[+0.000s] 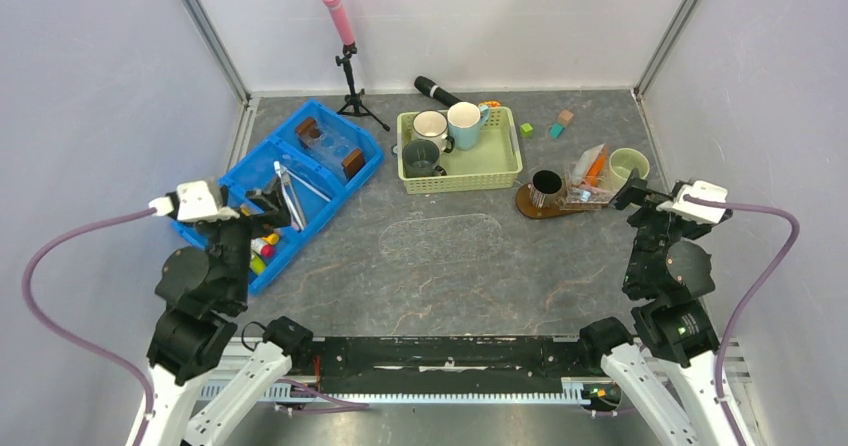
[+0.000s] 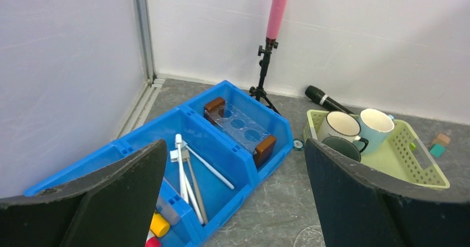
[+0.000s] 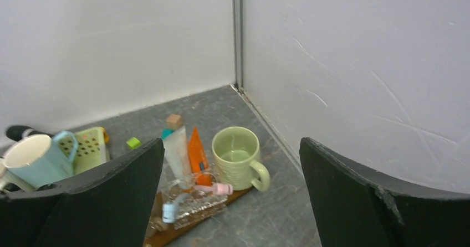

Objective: Prepare toiletry sets of a toothbrush and toothpaste on the tray

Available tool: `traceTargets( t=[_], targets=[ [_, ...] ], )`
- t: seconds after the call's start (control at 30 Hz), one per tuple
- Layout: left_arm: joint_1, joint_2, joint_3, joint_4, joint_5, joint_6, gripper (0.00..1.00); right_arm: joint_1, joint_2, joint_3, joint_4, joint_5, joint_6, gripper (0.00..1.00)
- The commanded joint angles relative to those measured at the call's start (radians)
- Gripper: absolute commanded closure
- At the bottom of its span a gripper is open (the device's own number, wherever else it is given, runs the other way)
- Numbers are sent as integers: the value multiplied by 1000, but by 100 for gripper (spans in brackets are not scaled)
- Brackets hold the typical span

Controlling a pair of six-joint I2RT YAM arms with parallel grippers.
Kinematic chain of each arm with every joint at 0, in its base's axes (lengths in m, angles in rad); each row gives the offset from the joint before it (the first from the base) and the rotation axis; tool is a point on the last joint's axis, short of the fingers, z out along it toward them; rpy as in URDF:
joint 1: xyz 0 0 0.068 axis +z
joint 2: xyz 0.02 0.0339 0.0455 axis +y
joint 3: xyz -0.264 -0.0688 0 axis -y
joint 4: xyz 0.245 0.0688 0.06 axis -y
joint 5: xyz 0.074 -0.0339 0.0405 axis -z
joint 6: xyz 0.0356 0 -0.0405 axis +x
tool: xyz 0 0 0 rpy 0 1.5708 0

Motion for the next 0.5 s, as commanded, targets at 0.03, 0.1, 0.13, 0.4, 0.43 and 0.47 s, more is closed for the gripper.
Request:
traceTargets(
  t=[0.03,0.1,0.13,0.4,0.43,0.47],
  targets=[
    [-2,-125,-27,7,-68,77,0,-2,-87,-79,42,25,-104,2],
    [-3,-171,-59,27,-73,110,0,-2,-119,-98,50,47,-100,2],
    [-2,-193,-74,33,-73,110,0,-3,-131,-107,58,51,-103,2],
    [-3,-276,-115,44,-86,121,0,-2,-196,-160,105,100,-109,2],
    [-3,-276,-115,44,-93,126,0,-2,-196,-160,104,102,-109,2],
    [-3,-276,-115,46,-97,129,0,-2,-194,-159,105,100,-109,2]
  ],
)
